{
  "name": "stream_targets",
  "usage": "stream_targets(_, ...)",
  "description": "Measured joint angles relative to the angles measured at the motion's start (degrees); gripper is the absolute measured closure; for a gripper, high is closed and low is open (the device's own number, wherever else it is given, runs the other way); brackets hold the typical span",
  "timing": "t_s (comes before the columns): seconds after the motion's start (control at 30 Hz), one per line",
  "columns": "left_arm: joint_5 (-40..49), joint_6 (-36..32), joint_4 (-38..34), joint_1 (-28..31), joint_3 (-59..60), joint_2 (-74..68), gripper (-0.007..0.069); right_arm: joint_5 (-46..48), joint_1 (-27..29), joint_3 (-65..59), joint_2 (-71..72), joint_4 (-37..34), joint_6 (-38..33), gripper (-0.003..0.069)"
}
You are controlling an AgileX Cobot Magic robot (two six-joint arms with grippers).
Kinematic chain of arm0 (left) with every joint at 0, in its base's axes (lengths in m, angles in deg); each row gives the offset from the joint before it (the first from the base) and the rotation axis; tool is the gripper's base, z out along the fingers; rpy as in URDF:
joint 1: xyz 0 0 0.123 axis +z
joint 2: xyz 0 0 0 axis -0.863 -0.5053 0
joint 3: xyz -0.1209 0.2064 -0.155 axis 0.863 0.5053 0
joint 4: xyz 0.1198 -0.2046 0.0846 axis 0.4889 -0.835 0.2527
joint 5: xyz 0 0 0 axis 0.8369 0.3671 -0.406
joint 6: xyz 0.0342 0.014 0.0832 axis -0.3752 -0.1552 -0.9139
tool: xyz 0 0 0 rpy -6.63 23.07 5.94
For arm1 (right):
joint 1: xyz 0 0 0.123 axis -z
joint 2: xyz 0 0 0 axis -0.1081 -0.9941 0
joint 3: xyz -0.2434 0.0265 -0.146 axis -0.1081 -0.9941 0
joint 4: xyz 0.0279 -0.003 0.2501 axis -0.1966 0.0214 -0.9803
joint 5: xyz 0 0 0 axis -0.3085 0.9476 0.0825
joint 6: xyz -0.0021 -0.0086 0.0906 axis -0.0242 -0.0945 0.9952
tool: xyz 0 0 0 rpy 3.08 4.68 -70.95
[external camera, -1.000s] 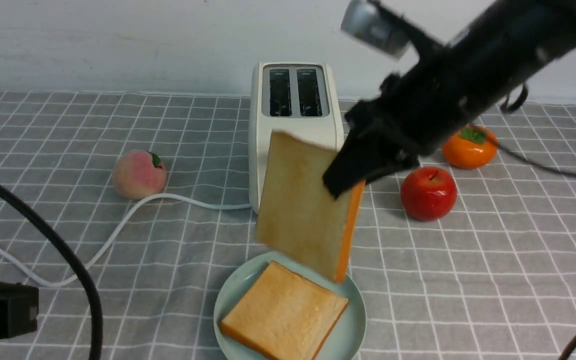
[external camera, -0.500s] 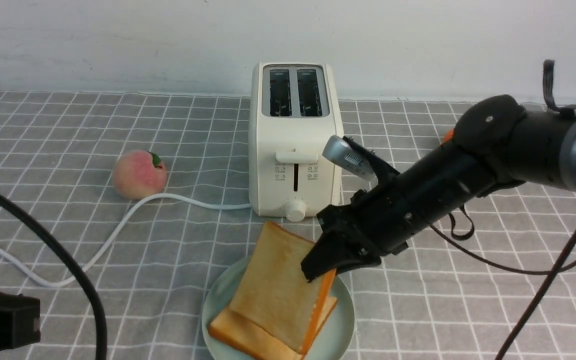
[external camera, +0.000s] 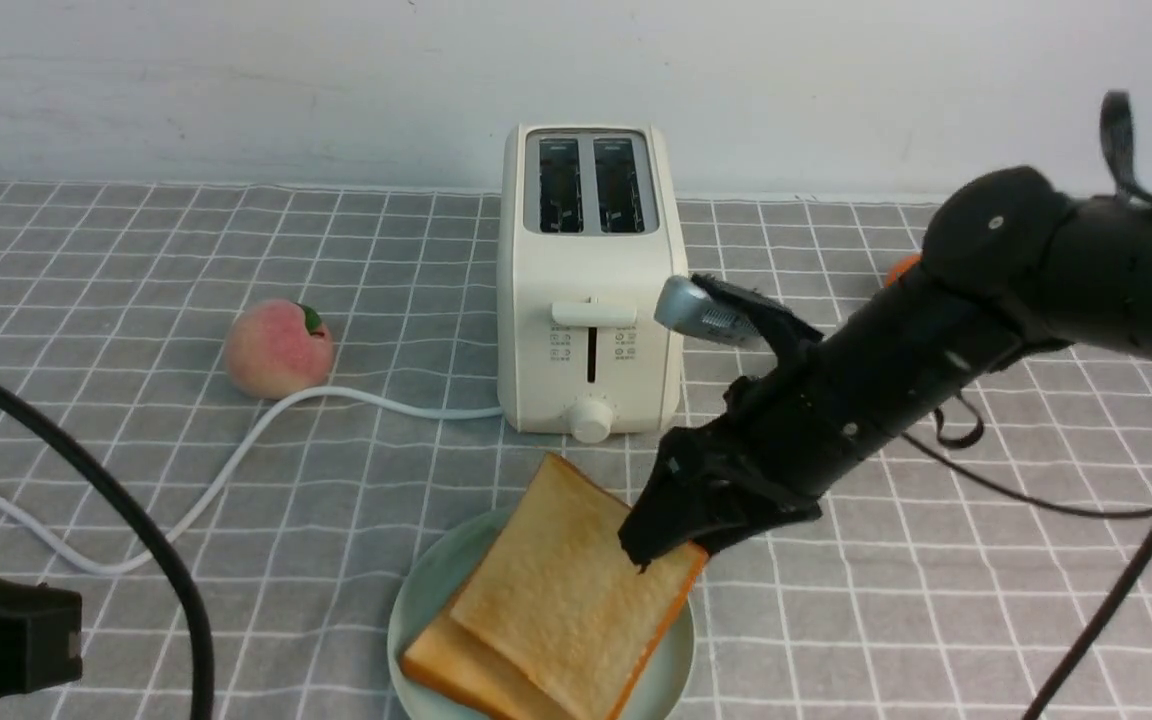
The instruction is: Take toasted bread from bread machine on grey coffee table place on plate.
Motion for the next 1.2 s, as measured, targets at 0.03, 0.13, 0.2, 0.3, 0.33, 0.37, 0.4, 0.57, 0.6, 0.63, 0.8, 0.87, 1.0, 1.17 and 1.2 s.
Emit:
stream_targets(0.03,-0.2,0.0,0.0,0.0,0.0,0.0,0.0638,0.2,0.0,0.6,1.2,2.4,1.0,0.0132)
stream_targets(0.13,-0.6,0.0,0.0,0.0,0.0,0.0,0.0638,1.0,0.0,2.2,4.9,7.2,4.3,0.0136)
stream_targets(0.2,-0.9,0.0,0.0,0.0,0.0,0.0,0.0638,2.5,0.0,4.0,10.1,13.7,9.5,0.0172)
stream_targets(0.3,-1.2,0.0,0.0,0.0,0.0,0.0,0.0638,3.7,0.0,5.2,15.0,19.9,15.4,0.0243)
stream_targets(0.33,-1.8,0.0,0.0,0.0,0.0,0.0,0.0638,4.4,0.0,5.6,19.4,24.8,19.8,0.0336)
stream_targets(0.37,-1.9,0.0,0.0,0.0,0.0,0.0,0.0638,4.4,0.0,5.6,20.4,25.3,20.8,0.036)
stream_targets(0.4,-2.6,0.0,0.0,0.0,0.0,0.0,0.0638,4.6,0.0,5.7,24.0,29.5,24.0,0.0452)
stream_targets(0.57,-5.0,0.0,0.0,0.0,0.0,0.0,0.0638,4.1,0.0,5.3,34.8,38.5,33.7,0.066)
stream_targets(0.6,-5.8,0.0,0.0,0.0,0.0,0.0,0.0638,3.3,0.0,4.3,38.9,41.3,36.5,0.0673)
stream_targets(0.63,-6.5,0.0,0.0,0.0,0.0,0.0,0.0638,2.6,0.0,3.2,41.9,43.2,38.3,0.0674)
stream_targets(0.8,-10.3,0.0,0.0,0.0,0.0,-0.5,0.0638,-4.7,0.0,-8.6,57.6,52.4,45.5,0.0666)
stream_targets(0.87,-11.0,0.0,0.0,0.0,0.0,-0.9,0.0638,-7.5,0.0,-12.8,61.7,54.2,46.9,0.0664)
stream_targets(1.0,-12.3,0.0,0.0,0.0,0.0,-2.5,0.0638,-19.6,0.0,-29.8,76.3,59.7,52.8,0.0662)
stream_targets(1.17,-12.8,0.0,-0.1,0.0,0.0,-4.8,0.0638,-33.8,0.0,-47.2,88.9,64.1,58.3,0.066)
stream_targets(1.2,-13.0,0.0,-0.1,0.0,0.0,-5.1,0.0638,-36.2,0.0,-49.8,90.6,64.5,59.0,0.0659)
